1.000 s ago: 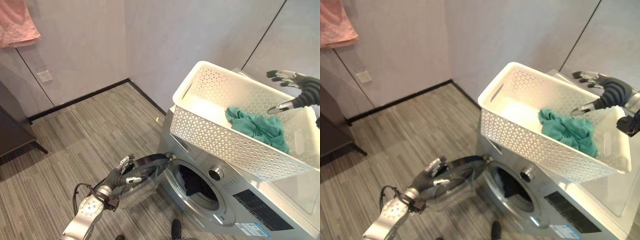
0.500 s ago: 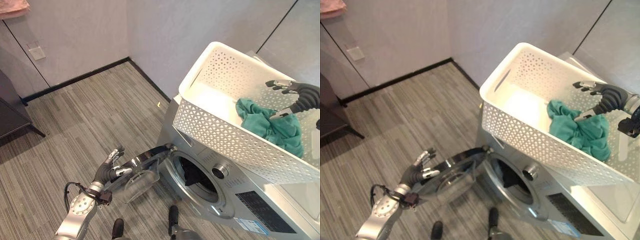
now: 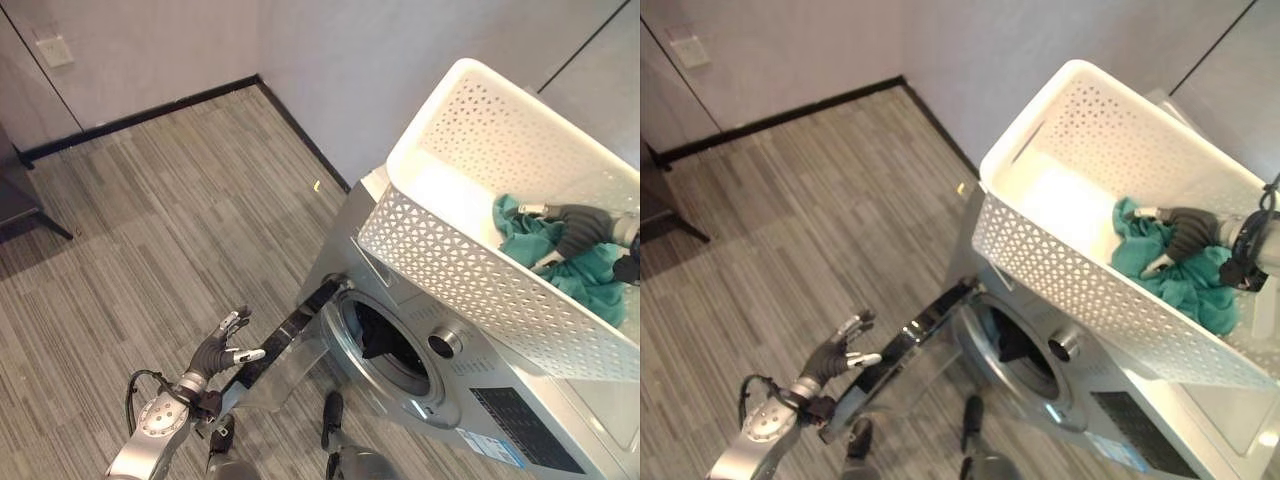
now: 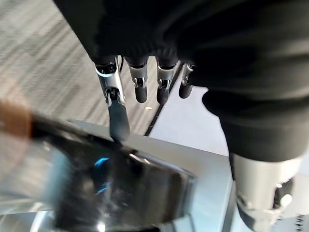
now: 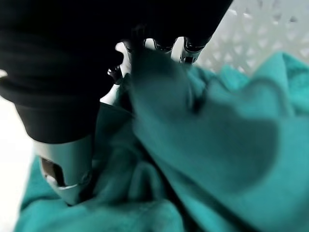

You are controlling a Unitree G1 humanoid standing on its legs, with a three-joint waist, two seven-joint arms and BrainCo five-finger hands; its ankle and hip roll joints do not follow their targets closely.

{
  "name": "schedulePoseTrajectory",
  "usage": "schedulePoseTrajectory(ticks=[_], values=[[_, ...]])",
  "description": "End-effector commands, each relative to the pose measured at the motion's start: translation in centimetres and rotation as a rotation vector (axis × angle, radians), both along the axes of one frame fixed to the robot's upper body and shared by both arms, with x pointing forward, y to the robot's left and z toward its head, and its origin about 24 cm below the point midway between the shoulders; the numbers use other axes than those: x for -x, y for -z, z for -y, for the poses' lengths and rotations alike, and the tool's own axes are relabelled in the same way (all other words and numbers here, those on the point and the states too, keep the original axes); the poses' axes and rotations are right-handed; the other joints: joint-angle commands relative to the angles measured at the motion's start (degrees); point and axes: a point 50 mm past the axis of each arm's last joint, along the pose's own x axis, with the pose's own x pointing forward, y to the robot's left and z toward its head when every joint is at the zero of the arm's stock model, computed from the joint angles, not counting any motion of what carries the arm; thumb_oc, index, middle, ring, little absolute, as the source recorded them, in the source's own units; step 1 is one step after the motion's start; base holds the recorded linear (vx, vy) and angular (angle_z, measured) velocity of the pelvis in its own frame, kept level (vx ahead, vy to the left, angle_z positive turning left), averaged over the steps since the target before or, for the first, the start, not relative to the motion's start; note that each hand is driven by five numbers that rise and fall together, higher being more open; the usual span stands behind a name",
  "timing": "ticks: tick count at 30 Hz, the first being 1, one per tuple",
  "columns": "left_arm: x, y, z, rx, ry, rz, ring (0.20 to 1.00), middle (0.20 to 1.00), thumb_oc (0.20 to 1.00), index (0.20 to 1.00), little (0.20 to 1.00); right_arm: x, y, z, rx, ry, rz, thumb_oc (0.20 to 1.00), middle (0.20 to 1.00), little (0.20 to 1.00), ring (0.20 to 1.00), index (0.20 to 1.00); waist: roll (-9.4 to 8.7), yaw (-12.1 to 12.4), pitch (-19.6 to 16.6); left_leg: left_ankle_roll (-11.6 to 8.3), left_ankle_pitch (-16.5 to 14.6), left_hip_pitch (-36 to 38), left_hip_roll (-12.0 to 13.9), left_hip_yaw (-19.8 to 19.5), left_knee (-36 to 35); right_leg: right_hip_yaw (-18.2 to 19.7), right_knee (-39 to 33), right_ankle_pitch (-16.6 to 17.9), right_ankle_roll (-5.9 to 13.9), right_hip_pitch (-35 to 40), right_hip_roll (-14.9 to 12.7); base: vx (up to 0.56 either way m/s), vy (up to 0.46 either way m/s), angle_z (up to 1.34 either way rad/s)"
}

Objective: Grab the laundry basket,head to the washer,open it,put in the laundry and shut it.

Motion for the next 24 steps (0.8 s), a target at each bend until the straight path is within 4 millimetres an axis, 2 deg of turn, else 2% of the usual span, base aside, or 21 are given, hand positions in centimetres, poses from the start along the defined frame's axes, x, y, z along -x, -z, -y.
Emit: schedulePoseTrajectory(ticks=[1, 2, 4, 5, 8, 16, 17, 18, 21, 22, 24], values=[[-1.3, -2.1, 0.7, 0.024, 0.061, 0.096, 1.0, 1.0, 1.0, 1.0, 1.0, -0.1, -2.6, 0.5, 0.15, 0.012, 0.022, 1.0, 1.0, 1.0, 1.0, 1.0, -0.33, 2.24, 3.76, 1.53, 2.62, 0.96, 0.76, 2.25, 0.35, -0.85, 0.04, -4.94, 3.99, 2.2, -1.35, 0.01, -0.048, 0.13], [-1.3, -2.3, 0.8, 0.039, 0.058, 0.107, 1.0, 1.0, 1.0, 1.0, 1.0, 0.0, -1.3, 0.7, 0.197, 0.014, -0.056, 1.0, 1.0, 1.0, 1.0, 1.0, 0.08, 2.56, 4.6, 1.45, 2.64, 0.35, 1.0, 1.87, 0.35, -1.08, 0.04, -5.21, 3.89, 2.08, -1.19, 0.0, -0.046, 0.12], [-1.4, -2.5, 0.8, 0.043, 0.055, 0.116, 1.0, 1.0, 1.0, 1.0, 1.0, 0.2, -0.7, 1.0, 0.219, 0.021, -0.095, 1.0, 1.0, 1.0, 1.0, 1.0, 0.09, 2.46, 4.86, 1.48, 3.1, -0.35, 0.76, 1.6, 0.35, -1.18, 0.04, -5.02, 3.92, 1.62, -1.39, -0.02, -0.025, 0.11], [-1.6, -2.5, 1.0, 0.059, 0.051, 0.119, 1.0, 1.0, 1.0, 1.0, 1.0, 0.5, 0.7, 1.9, 0.256, 0.051, -0.174, 1.0, 1.0, 1.0, 1.0, 1.0, 0.54, 2.38, 5.33, 1.52, 3.24, -0.89, 0.61, 1.33, 0.35, -1.31, 0.04, -5.02, 3.89, 1.17, -1.44, -0.01, -0.014, 0.13], [-1.8, -2.6, 1.2, 0.07, 0.055, 0.12, 1.0, 1.0, 1.0, 1.0, 1.0, 0.8, 1.8, 1.9, 0.289, 0.044, -0.25, 1.0, 1.0, 1.0, 1.0, 1.0, 0.84, 2.79, 5.81, 1.59, 3.41, -1.37, 0.51, 1.2, 0.35, -1.43, 0.04, -5.06, 3.87, 0.79, -1.57, 0.0, -0.011, 0.05], [-2.4, -2.9, 2.2, 0.115, 0.071, 0.138, 1.0, 1.0, 1.0, 1.0, 1.0, 0.9, 2.7, 1.7, 0.226, 0.047, -0.27, 1.0, 1.0, 1.0, 1.0, 1.0, 1.45, 2.54, 5.82, 1.8, 3.45, -1.49, 0.38, 1.3, 0.35, -0.92, 0.04, -4.96, 3.88, 0.53, -1.67, 0.0, 0.0, 0.0], [-2.5, -3.0, 2.4, 0.124, 0.079, 0.136, 1.0, 1.0, 1.0, 1.0, 1.0, 0.8, 2.6, 1.7, 0.211, 0.051, -0.265, 0.827, 0.827, 0.827, 0.827, 0.827, 1.42, 2.62, 5.69, 1.88, 3.4, -1.4, 0.34, 1.37, 0.35, -0.89, 0.04, -4.97, 3.85, 0.57, -1.7, 0.0, 0.0, 0.0], [-2.5, -3.0, 2.5, 0.128, 0.082, 0.138, 1.0, 1.0, 1.0, 1.0, 1.0, 0.8, 2.7, 1.7, 0.202, 0.05, -0.26, 0.758, 0.758, 0.758, 0.758, 0.758, 1.45, 2.54, 5.56, 1.9, 3.35, -1.37, 0.32, 1.45, 0.35, -0.82, 0.04, -4.98, 3.86, 0.58, -1.7, 0.0, 0.0, 0.0], [-2.5, -3.0, 2.6, 0.123, 0.089, 0.138, 1.0, 1.0, 1.0, 1.0, 1.0, 0.5, 2.5, 1.5, 0.179, 0.045, -0.23, 0.784, 0.784, 0.784, 0.784, 0.784, 1.39, 2.48, 5.31, 1.96, 3.14, -1.14, 0.29, 1.53, 0.35, -0.78, 0.04, -5.0, 3.89, 0.71, -1.75, 0.0, 0.0, 0.0], [-2.6, -3.1, 2.6, 0.11, 0.094, 0.146, 1.0, 1.0, 1.0, 1.0, 1.0, 0.4, 2.3, 1.5, 0.176, 0.047, -0.215, 0.749, 0.749, 0.749, 0.749, 0.749, 1.37, 2.53, 5.25, 1.96, 3.1, -1.05, 0.26, 1.52, 0.35, -0.78, 0.04, -5.04, 3.9, 0.77, -1.76, 0.0, 0.0, 0.0], [-3.0, -4.4, 2.3, 0.028, 0.106, 0.223, 1.0, 1.0, 1.0, 1.0, 1.0, 0.3, 1.9, 1.6, 0.17, 0.051, -0.184, 0.733, 0.733, 0.733, 0.733, 0.733, 1.48, 2.55, 5.04, 2.02, 2.89, -0.92, 0.19, 1.55, 0.35, -0.64, 0.04, -5.19, 3.9, 0.95, -1.82, 0.0, 0.0, 0.0]])
